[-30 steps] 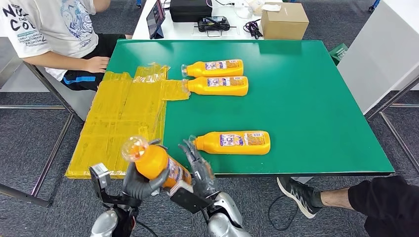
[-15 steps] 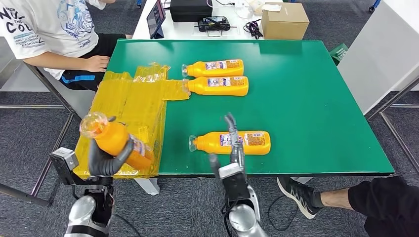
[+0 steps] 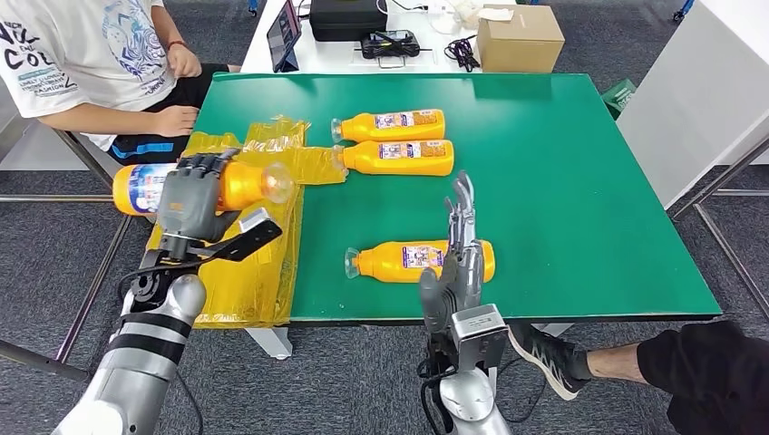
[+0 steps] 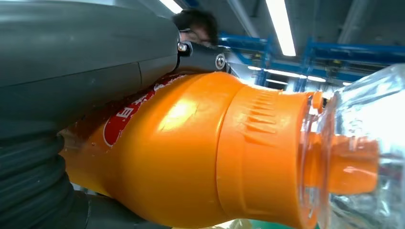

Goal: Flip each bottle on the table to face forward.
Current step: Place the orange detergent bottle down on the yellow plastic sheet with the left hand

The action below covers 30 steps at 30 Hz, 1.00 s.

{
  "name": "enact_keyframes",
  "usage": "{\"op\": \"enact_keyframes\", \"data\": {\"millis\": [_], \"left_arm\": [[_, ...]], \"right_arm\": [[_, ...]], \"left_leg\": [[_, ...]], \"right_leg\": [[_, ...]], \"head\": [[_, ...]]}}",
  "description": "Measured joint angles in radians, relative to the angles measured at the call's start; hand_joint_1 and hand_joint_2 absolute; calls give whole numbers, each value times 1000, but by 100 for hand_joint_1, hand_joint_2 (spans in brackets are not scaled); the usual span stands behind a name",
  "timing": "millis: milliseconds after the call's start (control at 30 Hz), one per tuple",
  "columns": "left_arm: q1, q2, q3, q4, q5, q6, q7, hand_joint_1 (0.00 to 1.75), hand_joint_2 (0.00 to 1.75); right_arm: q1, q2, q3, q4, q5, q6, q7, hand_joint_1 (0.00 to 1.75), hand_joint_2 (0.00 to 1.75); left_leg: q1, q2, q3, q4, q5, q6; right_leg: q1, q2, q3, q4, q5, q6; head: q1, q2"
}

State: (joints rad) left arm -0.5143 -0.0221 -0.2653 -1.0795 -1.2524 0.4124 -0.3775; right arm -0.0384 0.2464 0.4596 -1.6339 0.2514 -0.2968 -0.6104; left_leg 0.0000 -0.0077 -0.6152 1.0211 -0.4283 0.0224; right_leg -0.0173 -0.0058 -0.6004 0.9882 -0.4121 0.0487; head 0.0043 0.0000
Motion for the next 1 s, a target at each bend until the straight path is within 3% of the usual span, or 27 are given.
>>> {"op": "enact_keyframes", "data": {"millis": [233,533,1000], "left_arm": [[-52,31,-47,102,-29,-22,2,175,175],[-154,97,-174,302,3,-291,-120,175,175],[-196,132,-232,413,21,-317,-130,175,175]], "right_arm": [[-5,-1,9,0,0,11,3,0,175],[-19,-3,31,46,2,73,5,0,175],[-28,-3,44,87,3,74,5,0,175]], "left_leg": [[0,0,-2,0,0,0],[0,0,-2,0,0,0],[0,0,-3,0,0,0]], "right_leg": [[0,0,-2,0,0,0],[0,0,-1,0,0,0],[0,0,-2,0,0,0]], "head": [[0,0],[0,0],[0,0]]}}
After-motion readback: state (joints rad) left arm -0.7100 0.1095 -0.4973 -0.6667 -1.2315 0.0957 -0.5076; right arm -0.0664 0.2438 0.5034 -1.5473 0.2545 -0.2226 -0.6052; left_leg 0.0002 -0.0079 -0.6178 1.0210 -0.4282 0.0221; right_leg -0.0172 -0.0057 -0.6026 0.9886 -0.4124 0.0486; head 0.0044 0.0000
